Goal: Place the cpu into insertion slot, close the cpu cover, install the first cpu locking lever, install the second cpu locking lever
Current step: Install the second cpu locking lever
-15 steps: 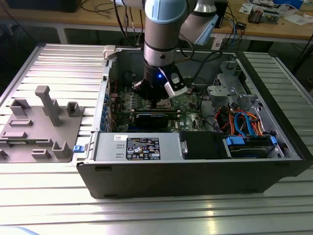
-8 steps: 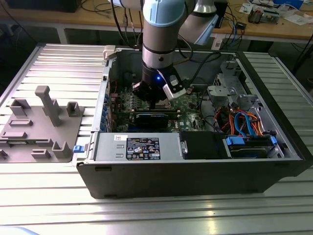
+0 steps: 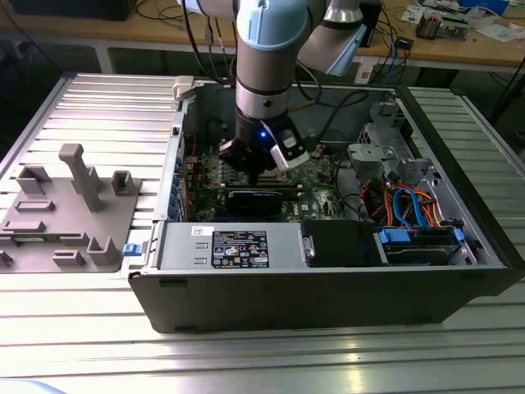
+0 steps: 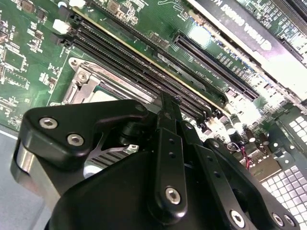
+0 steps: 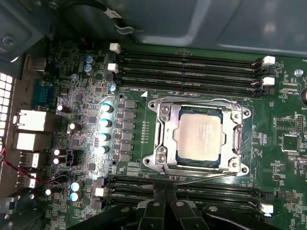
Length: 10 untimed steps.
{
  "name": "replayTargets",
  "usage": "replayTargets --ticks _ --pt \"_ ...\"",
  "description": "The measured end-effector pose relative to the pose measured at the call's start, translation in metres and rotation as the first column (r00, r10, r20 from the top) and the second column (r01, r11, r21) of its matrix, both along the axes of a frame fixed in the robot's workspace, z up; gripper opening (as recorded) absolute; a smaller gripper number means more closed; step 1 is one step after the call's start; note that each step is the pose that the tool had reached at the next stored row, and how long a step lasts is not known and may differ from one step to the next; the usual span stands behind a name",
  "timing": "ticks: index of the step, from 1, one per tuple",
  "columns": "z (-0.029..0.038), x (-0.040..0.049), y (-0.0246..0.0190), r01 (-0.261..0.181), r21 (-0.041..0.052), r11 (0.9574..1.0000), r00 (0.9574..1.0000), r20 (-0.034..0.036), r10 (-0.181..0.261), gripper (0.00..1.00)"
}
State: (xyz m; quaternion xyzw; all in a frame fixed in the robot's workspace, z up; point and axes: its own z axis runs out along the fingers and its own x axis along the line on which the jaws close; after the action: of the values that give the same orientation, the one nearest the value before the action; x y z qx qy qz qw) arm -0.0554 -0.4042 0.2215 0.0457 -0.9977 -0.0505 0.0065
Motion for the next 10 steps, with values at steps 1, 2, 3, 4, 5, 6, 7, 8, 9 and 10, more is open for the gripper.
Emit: replayTargets --ticks 1,2,3,4,5,6,7,8,9,10 --pt "-0.0003 -0.0005 -0.0004 -0.001 0.0018 1.0000 1.0000 -0.0004 0.001 0.11" --pt "-0.0007 -0.0012 -0.0007 -0.001 0.0036 1.0000 1.0000 -0.0007 0.001 0.11" --pt "-0.0012 -0.0019 -0.0009 -0.002 0.0057 1.0000 1.0000 -0.0010 0.002 0.11" --pt "-0.0019 -0.0026 -0.0009 -0.003 0.0076 1.0000 1.0000 -0.0014 0.003 0.11" --pt "-0.0028 -0.0031 -0.0010 -0.003 0.0090 1.0000 1.0000 -0.0020 0.003 0.11" --pt "-0.0034 -0.0032 -0.0010 -0.003 0.0103 0.9999 1.0000 -0.0024 0.003 0.11" --pt "-0.0035 -0.0033 -0.0010 -0.003 0.0108 0.9999 1.0000 -0.0024 0.003 0.11" --pt "-0.0035 -0.0033 -0.0010 -0.003 0.0108 0.9999 1.0000 -0.0024 0.003 0.11" --pt "-0.0035 -0.0033 -0.0010 -0.003 0.0110 0.9999 1.0000 -0.0024 0.003 0.11" --pt "-0.0036 -0.0033 -0.0010 -0.003 0.0111 0.9999 1.0000 -0.0023 0.003 0.11"
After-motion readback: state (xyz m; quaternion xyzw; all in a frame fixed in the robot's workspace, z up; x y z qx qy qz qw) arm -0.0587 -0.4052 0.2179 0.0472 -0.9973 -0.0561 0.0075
